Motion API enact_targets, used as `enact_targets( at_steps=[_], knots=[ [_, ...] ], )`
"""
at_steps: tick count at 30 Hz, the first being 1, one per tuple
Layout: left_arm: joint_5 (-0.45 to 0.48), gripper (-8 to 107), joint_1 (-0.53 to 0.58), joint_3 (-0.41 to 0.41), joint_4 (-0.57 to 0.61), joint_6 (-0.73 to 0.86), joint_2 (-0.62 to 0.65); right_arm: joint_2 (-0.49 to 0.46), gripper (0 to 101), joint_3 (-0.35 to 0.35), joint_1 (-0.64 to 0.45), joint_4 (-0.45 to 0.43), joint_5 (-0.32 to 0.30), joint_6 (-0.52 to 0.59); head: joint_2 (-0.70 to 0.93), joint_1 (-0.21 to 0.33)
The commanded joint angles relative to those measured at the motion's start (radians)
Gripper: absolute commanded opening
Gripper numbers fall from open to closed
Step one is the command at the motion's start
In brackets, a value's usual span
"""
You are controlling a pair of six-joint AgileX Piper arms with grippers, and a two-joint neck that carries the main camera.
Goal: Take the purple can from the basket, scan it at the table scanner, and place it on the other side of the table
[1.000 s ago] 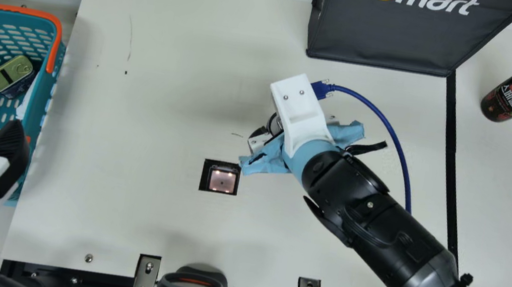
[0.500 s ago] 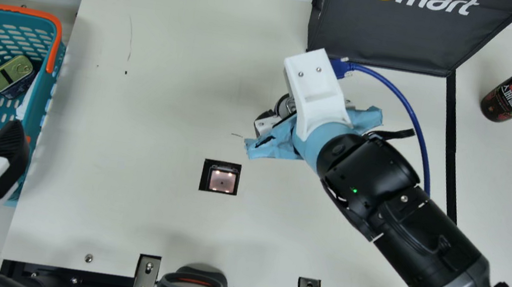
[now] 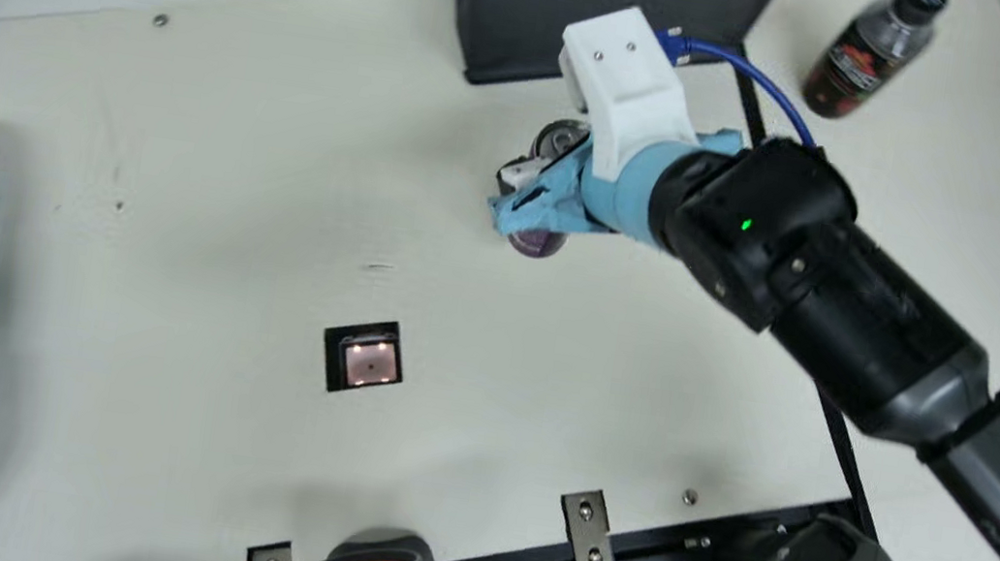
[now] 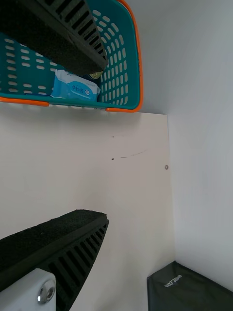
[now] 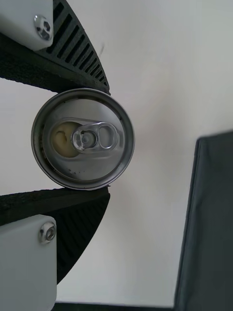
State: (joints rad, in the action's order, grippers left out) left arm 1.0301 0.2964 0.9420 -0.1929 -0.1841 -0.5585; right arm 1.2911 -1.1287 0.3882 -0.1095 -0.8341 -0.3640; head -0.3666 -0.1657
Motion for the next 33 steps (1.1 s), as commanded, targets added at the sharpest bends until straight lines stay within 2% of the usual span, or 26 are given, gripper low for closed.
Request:
enact_targets(
  at_steps=[1,8,15,23,33],
  knots=[
    [0.000,90,0.000,0.000,0.000,0.000,0.000,-0.015,0,0.018,-0.135,0.031,0.006,0.054,-0.010,0.027],
    [0.000,90,0.000,0.000,0.000,0.000,0.000,-0.043,0,0.051,-0.378,0.121,0.012,0.216,-0.010,0.027],
    [0.000,90,0.000,0.000,0.000,0.000,0.000,-0.031,0,0.046,-0.604,0.213,0.014,0.388,-0.010,0.027],
    [0.000,90,0.000,0.000,0.000,0.000,0.000,0.026,0,0.000,-0.828,0.312,0.008,0.579,-0.010,0.027],
    [0.000,90,0.000,0.000,0.000,0.000,0.000,0.124,0,-0.084,-1.019,0.384,0.005,0.736,-0.010,0.027]
  ],
)
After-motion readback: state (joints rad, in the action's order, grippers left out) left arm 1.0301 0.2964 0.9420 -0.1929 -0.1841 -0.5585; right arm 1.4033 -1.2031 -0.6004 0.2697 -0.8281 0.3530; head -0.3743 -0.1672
